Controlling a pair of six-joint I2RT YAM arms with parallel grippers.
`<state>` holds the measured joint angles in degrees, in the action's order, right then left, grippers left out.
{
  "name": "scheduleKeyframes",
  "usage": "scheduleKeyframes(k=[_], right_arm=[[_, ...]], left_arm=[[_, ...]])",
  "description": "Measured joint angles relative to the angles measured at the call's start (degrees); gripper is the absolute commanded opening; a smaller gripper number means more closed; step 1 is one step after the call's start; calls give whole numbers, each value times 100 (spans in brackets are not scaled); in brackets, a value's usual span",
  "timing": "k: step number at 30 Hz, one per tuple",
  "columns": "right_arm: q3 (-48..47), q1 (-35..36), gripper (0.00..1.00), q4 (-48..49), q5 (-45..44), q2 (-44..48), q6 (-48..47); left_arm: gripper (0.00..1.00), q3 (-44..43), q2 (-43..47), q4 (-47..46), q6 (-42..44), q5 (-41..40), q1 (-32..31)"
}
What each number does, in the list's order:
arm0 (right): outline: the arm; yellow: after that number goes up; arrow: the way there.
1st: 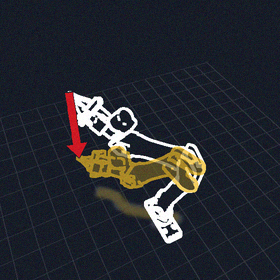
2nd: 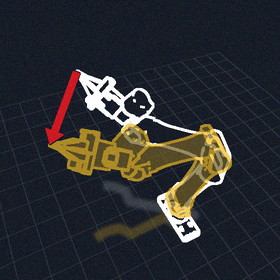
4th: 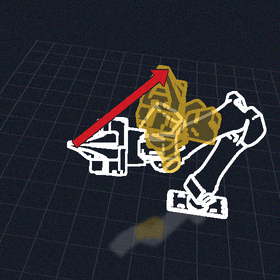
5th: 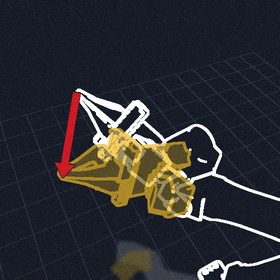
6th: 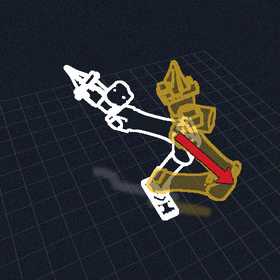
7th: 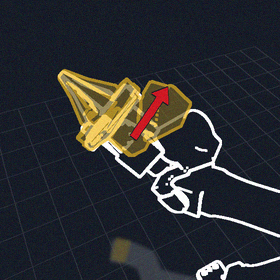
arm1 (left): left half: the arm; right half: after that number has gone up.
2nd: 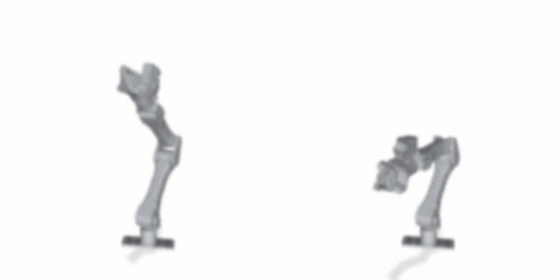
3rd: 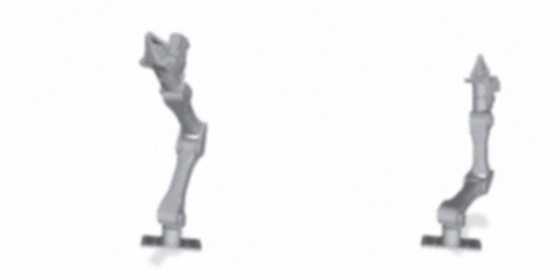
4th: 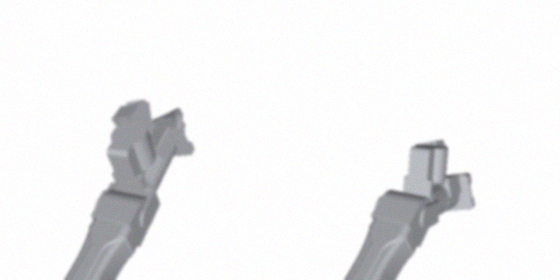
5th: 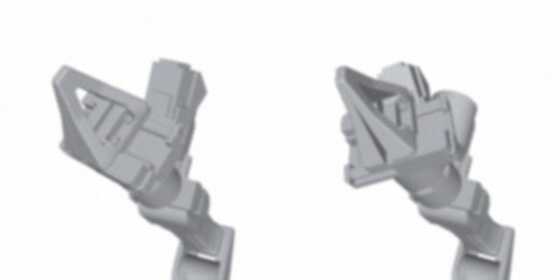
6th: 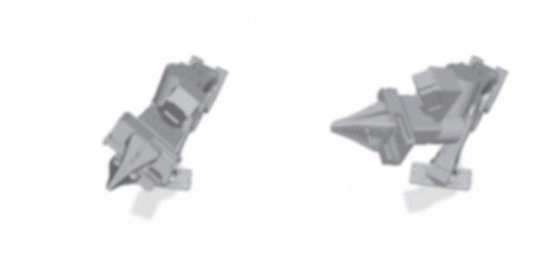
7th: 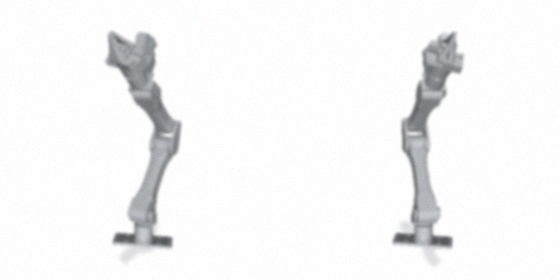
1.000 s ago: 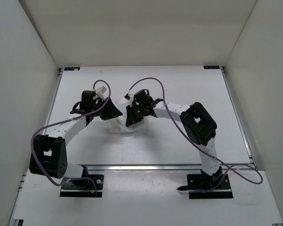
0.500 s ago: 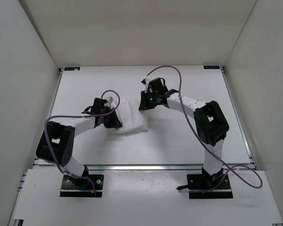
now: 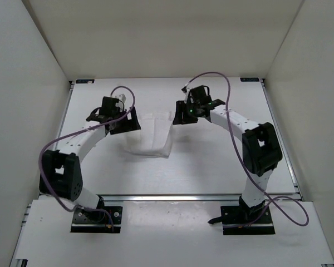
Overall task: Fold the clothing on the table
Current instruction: Fold the skirt
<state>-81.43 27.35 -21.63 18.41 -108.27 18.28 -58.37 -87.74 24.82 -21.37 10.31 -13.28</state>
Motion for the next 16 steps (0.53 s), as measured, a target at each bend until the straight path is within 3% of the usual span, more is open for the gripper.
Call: scheduleKeyframes(k=[4, 8, 16], right_arm=[[-2, -295, 55, -313, -153, 780, 15], [20, -306, 62, -601, -645, 1488, -92], [1093, -466, 61, -699, -848, 2271, -380]], left_arm=[[99, -595, 695, 433, 234, -549, 46], [98, -638, 1475, 621, 376, -896, 61], [98, 640, 2459, 695, 129, -1029, 28]])
